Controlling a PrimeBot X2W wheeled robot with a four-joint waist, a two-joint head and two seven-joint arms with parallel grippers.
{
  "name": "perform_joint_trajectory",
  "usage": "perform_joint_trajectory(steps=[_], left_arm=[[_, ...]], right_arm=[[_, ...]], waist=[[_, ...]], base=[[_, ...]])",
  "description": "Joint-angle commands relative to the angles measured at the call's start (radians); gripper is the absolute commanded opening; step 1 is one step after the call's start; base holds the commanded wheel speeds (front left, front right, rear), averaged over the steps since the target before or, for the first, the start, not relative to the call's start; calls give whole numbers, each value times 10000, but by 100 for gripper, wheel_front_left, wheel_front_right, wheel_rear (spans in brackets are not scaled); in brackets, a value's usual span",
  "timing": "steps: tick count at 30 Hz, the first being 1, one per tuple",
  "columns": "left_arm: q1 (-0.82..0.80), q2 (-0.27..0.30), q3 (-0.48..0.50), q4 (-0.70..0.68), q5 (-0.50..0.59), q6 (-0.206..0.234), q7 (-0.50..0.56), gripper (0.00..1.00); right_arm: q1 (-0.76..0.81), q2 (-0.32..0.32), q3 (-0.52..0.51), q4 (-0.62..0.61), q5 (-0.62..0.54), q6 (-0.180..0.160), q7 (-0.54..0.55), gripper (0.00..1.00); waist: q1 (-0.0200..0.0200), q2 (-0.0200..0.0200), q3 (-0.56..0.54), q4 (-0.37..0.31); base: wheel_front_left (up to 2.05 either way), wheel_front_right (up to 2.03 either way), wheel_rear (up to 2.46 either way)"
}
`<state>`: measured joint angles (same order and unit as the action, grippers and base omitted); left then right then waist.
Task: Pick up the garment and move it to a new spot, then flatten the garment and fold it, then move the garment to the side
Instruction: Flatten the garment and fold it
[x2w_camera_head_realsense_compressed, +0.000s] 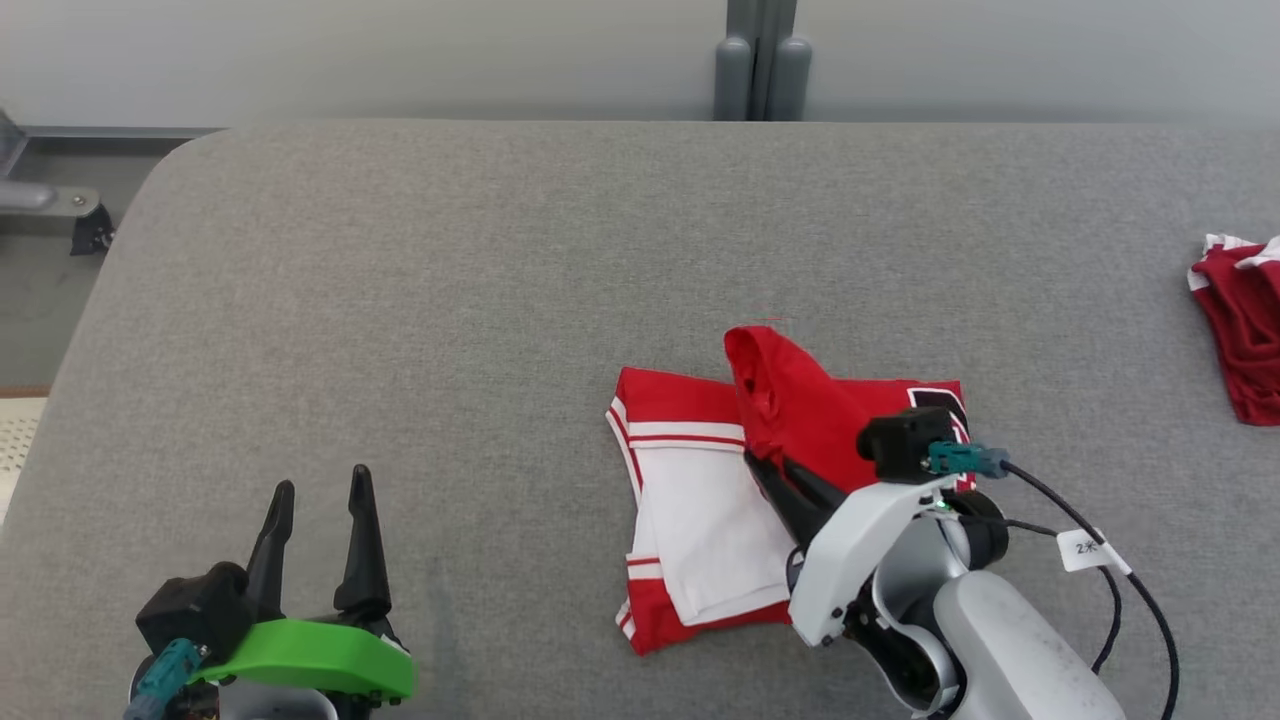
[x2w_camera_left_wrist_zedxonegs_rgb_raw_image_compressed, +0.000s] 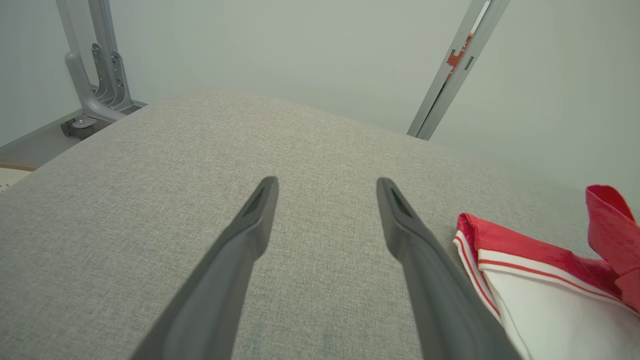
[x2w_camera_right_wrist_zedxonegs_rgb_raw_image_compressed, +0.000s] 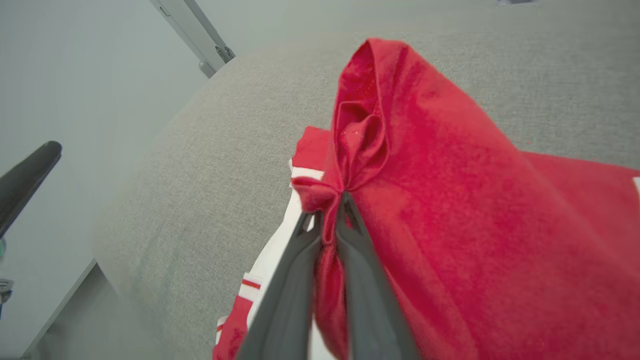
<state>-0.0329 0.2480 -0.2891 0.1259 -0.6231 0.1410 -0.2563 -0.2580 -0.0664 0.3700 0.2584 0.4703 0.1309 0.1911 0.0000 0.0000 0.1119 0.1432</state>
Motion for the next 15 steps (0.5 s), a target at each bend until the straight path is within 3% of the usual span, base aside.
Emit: perform_joint_trajectory(steps=[1,15], left_arm=[[-172,-14,34,2,-6,-27,-38,100],[-261,-226,162,125,116,-161,-79,100]], right_arm=[[-186,42,171,198,104,-7,-93,0],[-1239,158,1878,2079,978,-4,-649,0]], waist=[[0,0,56,296],[0,0,220,518]], base=[[0,0,0],[0,0,0]])
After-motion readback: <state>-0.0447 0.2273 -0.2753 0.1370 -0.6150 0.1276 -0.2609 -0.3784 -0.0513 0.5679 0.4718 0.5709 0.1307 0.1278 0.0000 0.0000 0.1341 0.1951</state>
